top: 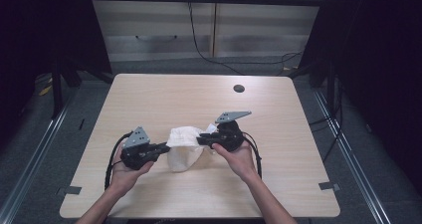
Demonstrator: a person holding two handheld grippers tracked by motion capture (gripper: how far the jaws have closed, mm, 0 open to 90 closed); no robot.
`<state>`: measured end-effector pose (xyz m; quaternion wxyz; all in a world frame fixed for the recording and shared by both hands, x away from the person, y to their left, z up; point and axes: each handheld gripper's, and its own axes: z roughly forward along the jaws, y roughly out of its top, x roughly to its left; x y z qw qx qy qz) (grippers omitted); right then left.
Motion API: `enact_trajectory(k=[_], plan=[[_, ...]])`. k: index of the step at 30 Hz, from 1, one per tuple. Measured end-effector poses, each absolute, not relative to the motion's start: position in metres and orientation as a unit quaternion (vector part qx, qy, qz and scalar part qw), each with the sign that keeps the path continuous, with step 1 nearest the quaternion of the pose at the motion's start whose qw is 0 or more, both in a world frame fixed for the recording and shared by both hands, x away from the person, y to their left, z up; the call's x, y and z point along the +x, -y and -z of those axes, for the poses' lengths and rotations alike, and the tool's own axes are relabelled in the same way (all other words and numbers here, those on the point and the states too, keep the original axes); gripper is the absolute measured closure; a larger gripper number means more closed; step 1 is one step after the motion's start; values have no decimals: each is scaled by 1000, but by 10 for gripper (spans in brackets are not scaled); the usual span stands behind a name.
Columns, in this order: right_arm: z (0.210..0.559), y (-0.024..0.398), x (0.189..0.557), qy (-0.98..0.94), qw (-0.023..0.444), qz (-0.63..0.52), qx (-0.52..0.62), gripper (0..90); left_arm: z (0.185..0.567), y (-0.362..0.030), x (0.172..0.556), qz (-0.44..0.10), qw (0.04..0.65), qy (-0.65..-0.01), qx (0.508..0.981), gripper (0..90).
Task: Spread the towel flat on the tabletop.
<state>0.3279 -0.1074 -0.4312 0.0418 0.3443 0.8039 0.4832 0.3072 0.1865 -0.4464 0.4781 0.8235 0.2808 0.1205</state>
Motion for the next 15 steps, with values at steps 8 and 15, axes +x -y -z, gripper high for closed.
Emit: enact_trajectory(k=[8, 15], plan=[[447, 113, 345, -795, 52, -471, 380, 652, 468, -193, 332, -108, 441, -333, 826, 866], [462, 128, 340, -801, 45, -450, 393, 576, 488, -216, 348, -119, 404, -378, 824, 859]])
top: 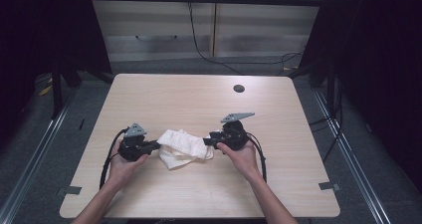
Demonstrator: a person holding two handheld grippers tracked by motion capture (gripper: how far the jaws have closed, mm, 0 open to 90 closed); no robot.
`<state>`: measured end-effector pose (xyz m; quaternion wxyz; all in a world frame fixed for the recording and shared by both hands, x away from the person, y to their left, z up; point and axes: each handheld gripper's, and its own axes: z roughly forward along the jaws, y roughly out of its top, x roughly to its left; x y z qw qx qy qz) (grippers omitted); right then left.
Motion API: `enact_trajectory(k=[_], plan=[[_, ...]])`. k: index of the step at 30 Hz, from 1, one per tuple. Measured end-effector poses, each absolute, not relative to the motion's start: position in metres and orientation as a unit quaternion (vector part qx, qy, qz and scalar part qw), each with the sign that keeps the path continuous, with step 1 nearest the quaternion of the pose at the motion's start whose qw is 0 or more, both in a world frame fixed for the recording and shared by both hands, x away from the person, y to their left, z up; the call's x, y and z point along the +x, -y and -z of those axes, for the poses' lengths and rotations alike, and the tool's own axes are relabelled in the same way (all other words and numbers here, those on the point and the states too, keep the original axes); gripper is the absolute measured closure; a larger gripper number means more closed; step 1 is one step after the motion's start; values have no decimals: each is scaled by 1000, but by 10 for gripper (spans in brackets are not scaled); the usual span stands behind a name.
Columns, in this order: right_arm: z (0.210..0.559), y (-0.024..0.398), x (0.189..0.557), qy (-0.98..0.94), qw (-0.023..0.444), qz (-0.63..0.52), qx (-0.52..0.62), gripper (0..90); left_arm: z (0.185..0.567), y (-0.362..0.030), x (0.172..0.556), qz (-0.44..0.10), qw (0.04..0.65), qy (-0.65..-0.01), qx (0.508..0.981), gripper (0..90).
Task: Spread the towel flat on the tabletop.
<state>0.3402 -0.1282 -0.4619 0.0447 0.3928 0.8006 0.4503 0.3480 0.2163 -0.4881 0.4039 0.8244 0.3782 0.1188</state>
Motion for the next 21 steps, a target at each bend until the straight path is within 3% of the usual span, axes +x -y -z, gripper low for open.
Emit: enact_trajectory(k=[9, 12, 14, 21], plan=[[479, 138, 323, -822, 35, -426, 377, 652, 500, -224, 359, -125, 381, -401, 824, 837], [482, 138, 321, -820, 31, -430, 376, 694, 501, -225, 360, -126, 380, -409, 820, 773], [485, 134, 319, -823, 25, -435, 365, 730, 500, -228, 360, -121, 388, -415, 814, 661], [492, 120, 315, -839, 18, -423, 342, 746, 482, -241, 349, -128, 425, -420, 792, 526]])
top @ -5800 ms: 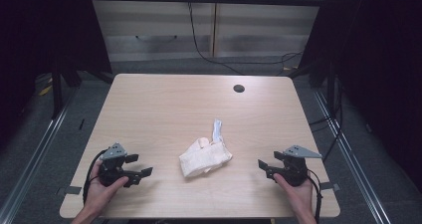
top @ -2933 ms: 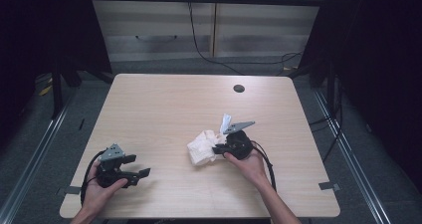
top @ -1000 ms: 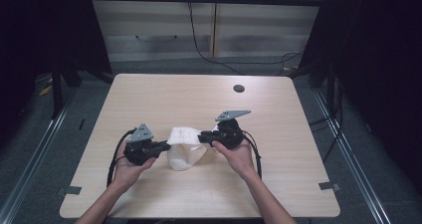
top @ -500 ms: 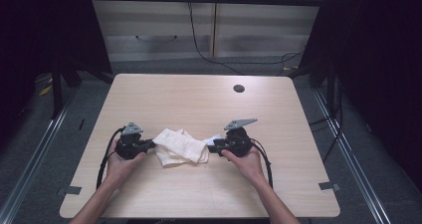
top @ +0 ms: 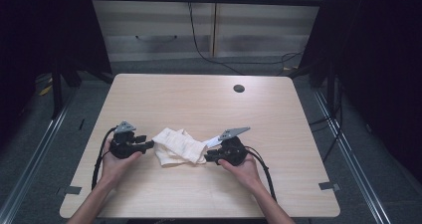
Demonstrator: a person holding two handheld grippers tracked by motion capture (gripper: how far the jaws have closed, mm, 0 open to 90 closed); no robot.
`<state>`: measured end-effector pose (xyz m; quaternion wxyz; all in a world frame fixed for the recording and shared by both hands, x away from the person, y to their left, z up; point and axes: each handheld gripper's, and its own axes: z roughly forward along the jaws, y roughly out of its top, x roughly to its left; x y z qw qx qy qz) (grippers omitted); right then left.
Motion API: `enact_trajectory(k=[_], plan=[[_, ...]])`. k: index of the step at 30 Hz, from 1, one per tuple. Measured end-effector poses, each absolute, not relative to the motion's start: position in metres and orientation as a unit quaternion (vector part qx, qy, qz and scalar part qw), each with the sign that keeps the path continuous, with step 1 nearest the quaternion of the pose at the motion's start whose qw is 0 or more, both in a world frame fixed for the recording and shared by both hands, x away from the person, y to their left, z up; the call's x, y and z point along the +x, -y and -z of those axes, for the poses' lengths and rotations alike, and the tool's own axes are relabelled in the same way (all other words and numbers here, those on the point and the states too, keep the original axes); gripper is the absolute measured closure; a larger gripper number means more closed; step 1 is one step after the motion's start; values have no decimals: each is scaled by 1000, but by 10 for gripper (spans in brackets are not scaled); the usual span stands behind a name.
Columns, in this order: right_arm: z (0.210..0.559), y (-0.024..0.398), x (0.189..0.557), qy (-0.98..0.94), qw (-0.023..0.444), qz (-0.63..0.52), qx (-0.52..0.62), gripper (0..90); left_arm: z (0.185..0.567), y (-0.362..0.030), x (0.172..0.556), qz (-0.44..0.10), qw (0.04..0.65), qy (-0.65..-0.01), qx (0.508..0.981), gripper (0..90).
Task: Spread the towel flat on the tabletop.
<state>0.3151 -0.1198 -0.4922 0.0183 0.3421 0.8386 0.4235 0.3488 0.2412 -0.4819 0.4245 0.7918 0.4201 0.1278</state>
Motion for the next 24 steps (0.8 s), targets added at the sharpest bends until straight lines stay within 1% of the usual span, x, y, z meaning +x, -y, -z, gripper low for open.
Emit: enact_trajectory(k=[3, 6, 7, 10, 12, 16, 17, 18, 20, 21, 22, 24], plan=[[496, 114, 314, -844, 15, -422, 330, 734, 475, -241, 344, -134, 438, -415, 786, 524], [499, 111, 315, -848, 15, -416, 328, 729, 475, -235, 342, -135, 438, -404, 791, 537], [501, 111, 315, -849, 17, -416, 325, 723, 477, -232, 342, -135, 433, -401, 796, 540], [504, 110, 316, -850, 16, -418, 319, 683, 484, -224, 343, -139, 407, -393, 813, 589], [505, 108, 317, -854, 22, -415, 312, 683, 488, -222, 345, -141, 396, -390, 820, 618], [506, 107, 317, -858, 29, -414, 303, 695, 494, -224, 350, -135, 391, -401, 817, 620], [505, 105, 316, -861, 40, -409, 299, 723, 496, -226, 351, -134, 391, -405, 815, 619], [505, 105, 316, -861, 40, -409, 299, 723, 497, -227, 351, -133, 391, -408, 814, 619], [505, 103, 315, -865, 54, -404, 294, 768, 497, -230, 352, -131, 394, -411, 811, 609], [505, 103, 315, -865, 55, -402, 295, 808, 497, -231, 351, -131, 397, -417, 807, 606], [506, 104, 316, -861, 52, -406, 303, 867, 497, -233, 351, -133, 397, -418, 806, 602], [506, 104, 316, -859, 48, -408, 305, 874, 496, -237, 352, -132, 400, -419, 805, 595]])
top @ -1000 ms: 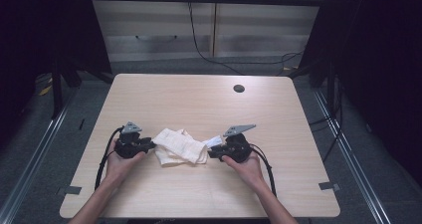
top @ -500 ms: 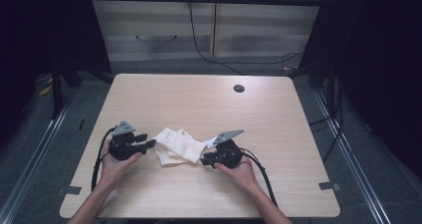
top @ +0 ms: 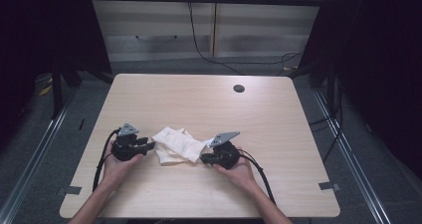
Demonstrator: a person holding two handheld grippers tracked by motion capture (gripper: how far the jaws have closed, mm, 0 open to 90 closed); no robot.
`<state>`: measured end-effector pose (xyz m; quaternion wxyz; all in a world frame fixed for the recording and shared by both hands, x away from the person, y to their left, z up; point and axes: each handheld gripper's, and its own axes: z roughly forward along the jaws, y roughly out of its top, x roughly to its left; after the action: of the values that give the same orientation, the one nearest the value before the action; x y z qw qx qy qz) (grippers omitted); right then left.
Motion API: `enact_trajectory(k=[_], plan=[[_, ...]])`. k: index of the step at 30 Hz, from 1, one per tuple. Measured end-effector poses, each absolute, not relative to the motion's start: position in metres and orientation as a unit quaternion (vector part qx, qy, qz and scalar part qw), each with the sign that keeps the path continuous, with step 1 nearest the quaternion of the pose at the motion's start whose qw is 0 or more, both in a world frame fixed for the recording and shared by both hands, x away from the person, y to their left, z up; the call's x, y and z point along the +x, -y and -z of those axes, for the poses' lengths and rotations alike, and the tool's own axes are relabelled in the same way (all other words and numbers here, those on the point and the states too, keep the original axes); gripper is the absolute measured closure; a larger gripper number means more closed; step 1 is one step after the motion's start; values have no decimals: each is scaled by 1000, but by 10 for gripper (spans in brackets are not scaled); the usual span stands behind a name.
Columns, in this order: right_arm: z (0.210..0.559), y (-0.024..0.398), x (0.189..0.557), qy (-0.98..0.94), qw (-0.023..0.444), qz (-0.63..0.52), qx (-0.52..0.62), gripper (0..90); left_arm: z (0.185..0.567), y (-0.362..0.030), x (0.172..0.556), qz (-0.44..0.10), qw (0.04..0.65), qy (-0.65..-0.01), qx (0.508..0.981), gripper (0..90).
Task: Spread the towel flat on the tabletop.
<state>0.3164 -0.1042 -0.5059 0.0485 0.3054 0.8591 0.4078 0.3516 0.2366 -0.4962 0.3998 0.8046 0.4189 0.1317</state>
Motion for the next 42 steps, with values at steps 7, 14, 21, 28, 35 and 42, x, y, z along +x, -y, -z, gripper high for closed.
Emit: enact_trajectory(k=[7, 14, 21, 28, 35, 42], plan=[[489, 108, 316, -842, 36, -443, 308, 882, 494, -241, 351, -128, 409, -427, 796, 458], [439, 118, 314, -806, 54, -505, 304, 884, 487, -244, 348, -123, 425, -425, 789, 356], [395, 118, 322, -794, 85, -524, 296, 885, 484, -249, 348, -122, 436, -426, 783, 346], [347, 110, 333, -783, 116, -540, 286, 885, 483, -249, 346, -122, 443, -426, 779, 345], [310, 110, 344, -761, 145, -560, 295, 886, 479, -244, 342, -120, 455, -412, 780, 351], [288, 110, 352, -745, 161, -573, 301, 886, 479, -243, 341, -116, 458, -409, 781, 353]])
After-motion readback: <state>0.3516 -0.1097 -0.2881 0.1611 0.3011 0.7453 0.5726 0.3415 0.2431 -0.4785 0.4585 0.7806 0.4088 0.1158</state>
